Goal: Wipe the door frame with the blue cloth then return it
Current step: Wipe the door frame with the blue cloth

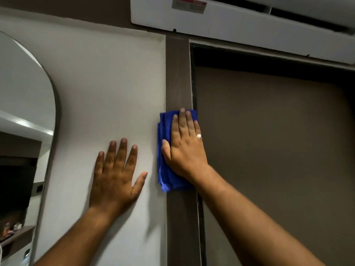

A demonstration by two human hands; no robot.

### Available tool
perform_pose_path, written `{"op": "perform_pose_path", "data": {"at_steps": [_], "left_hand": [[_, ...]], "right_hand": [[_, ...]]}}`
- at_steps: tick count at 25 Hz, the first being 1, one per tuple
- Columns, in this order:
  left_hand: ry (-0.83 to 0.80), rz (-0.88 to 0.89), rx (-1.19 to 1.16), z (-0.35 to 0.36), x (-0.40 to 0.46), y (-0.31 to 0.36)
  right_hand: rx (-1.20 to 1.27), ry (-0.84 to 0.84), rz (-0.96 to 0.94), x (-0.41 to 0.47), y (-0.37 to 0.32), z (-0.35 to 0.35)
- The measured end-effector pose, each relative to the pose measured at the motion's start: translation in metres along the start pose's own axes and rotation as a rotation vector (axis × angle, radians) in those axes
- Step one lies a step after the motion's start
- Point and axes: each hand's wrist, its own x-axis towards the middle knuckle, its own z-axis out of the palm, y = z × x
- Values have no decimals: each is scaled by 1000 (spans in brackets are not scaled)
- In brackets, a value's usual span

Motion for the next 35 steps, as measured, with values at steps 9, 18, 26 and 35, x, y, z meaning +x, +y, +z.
{"op": "perform_pose_path", "data": {"at_steps": [9, 18, 26, 35], "left_hand": [[-5, -20, 27, 1, 10, 0], [35, -119, 1, -1, 36, -4], [55, -107, -5, 1, 36, -2], [45, -126, 12, 1, 35, -2]], "right_hand": [[40, 118, -41, -69, -7, 30], [68, 40, -21, 58, 12, -11], [77, 155, -99, -45, 6, 25], [80, 123, -68, 112, 24, -24]]}}
